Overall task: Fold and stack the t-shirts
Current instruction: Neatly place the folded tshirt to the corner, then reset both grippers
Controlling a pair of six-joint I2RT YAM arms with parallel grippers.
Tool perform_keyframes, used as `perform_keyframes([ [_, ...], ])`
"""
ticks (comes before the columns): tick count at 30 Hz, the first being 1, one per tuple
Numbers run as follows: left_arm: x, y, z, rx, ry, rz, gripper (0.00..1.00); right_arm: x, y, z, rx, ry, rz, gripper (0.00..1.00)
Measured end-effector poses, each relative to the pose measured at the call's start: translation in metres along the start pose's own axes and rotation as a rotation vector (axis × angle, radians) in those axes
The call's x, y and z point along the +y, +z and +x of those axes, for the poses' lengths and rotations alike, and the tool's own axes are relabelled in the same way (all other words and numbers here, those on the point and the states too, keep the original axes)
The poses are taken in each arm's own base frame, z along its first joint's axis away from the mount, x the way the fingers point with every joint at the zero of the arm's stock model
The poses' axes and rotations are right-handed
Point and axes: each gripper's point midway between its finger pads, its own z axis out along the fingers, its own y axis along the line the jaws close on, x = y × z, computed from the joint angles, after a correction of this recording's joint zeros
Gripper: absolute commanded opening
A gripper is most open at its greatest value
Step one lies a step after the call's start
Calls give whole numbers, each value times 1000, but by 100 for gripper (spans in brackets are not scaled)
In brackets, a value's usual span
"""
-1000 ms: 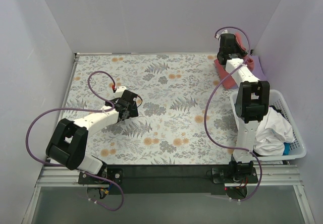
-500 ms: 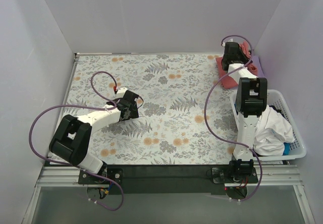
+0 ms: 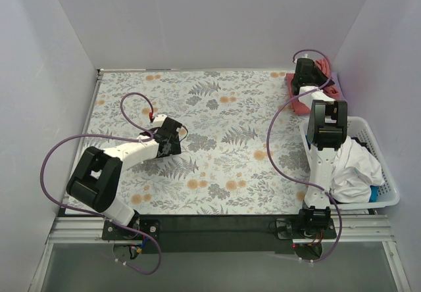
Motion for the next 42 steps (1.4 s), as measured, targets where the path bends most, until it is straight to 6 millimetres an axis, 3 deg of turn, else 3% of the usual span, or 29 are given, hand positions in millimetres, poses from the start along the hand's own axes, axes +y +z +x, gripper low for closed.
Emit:
perform_keyframes([
  [1,0,0,1,2,2,-1,98,0,2,2,5,1,6,20],
  [2,0,1,1,4,3,-2,98,-1,3,3,8,0,10,36],
  [4,0,1,1,4,3,-2,98,0,5,6,20,-3,20,52],
  [5,0,1,1,4,3,-2,98,-1,6,7,26,-3,28,68],
  [8,0,1,1,4,3,-2,98,-5,7,11,44,2,51,87],
  [13,0,1,1,6,3,-1,98,-12,6,14,65,20,85,98],
  [17,0,0,2,7,3,1,98,-17,-1,11,64,32,97,98],
  [20,-1,-1,1,5,1,5,98,-28,-18,5,41,43,98,98],
  [24,-1,-8,-8,-24,-19,24,98,-62,-69,-25,-55,99,108,98],
  [29,0,-33,-34,-112,-80,79,98,-125,-160,-62,-224,233,130,98],
  [33,3,-62,-61,-215,-153,148,98,-162,-224,-57,-304,328,145,98],
  [36,7,-81,-75,-273,-194,186,98,-167,-253,-37,-325,353,136,98],
  [42,20,-117,-94,-368,-261,248,98,-132,-300,-19,-411,415,-87,98],
])
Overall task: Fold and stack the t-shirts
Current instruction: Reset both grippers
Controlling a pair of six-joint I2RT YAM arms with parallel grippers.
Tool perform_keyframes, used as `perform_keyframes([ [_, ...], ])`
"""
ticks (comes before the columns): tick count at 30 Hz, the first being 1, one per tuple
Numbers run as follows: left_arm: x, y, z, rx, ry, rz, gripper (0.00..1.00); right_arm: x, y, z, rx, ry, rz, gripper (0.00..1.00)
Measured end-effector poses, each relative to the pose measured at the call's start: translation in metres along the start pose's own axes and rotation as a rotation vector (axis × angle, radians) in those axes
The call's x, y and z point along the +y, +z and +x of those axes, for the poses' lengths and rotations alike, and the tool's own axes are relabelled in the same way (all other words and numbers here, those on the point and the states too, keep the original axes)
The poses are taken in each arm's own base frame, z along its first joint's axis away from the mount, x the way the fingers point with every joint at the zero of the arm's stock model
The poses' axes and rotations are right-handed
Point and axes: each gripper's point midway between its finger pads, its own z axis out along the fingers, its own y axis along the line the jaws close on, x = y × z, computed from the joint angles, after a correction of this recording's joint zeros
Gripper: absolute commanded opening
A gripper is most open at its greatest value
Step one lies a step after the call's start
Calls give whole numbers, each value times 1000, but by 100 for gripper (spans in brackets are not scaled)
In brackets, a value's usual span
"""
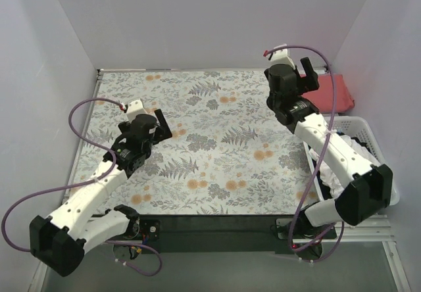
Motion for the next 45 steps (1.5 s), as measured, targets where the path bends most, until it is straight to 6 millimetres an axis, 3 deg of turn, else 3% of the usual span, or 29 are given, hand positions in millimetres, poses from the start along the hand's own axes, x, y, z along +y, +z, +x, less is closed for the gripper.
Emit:
perform_keyframes([
  [3,1,-18,-18,-54,-38,34,98,12,-24,4,-26,144,-168,98],
  [12,21,-84,-62,-258,-178,151,98,5,-104,46,-103,511,-523,98],
  [17,39,-107,-63,-359,-217,211,98,-8,-137,85,-165,620,-583,98],
  [20,45,-109,-56,-385,-213,224,98,-18,-148,107,-206,665,-568,98],
  [28,57,-106,-39,-463,-194,254,98,-23,-157,132,-283,698,-547,98],
  [38,53,-100,-46,-534,-141,258,98,13,-144,144,-201,582,-581,98],
  [45,50,-99,-49,-544,-119,262,98,13,-144,146,-203,582,-579,98],
])
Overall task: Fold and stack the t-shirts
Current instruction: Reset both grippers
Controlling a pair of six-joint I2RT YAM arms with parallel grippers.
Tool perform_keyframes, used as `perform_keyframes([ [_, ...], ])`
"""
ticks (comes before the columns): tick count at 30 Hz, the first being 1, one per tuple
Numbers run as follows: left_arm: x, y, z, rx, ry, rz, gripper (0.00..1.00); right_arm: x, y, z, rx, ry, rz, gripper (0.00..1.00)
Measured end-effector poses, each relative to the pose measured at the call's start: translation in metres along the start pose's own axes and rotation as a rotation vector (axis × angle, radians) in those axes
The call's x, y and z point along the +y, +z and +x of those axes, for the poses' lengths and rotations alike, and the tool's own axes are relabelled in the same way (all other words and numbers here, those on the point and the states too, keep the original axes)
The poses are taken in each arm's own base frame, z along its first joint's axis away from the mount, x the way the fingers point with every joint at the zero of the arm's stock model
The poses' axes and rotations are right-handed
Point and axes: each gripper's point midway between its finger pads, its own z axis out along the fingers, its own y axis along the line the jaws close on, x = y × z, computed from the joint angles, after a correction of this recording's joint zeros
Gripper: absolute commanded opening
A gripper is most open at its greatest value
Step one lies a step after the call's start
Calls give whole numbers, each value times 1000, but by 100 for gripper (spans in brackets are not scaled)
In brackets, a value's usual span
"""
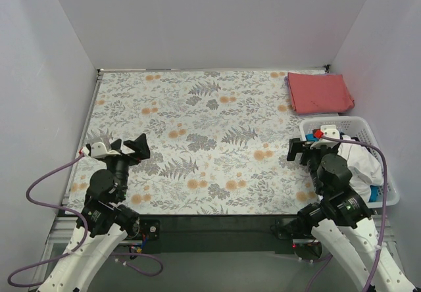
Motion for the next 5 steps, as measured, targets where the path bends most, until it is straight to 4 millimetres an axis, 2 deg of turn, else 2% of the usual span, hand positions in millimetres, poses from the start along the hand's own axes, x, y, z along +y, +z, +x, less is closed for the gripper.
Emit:
perform_keyframes([
  [5,0,1,0,-5,4,2,98,0,-1,0,-4,0,0,98],
])
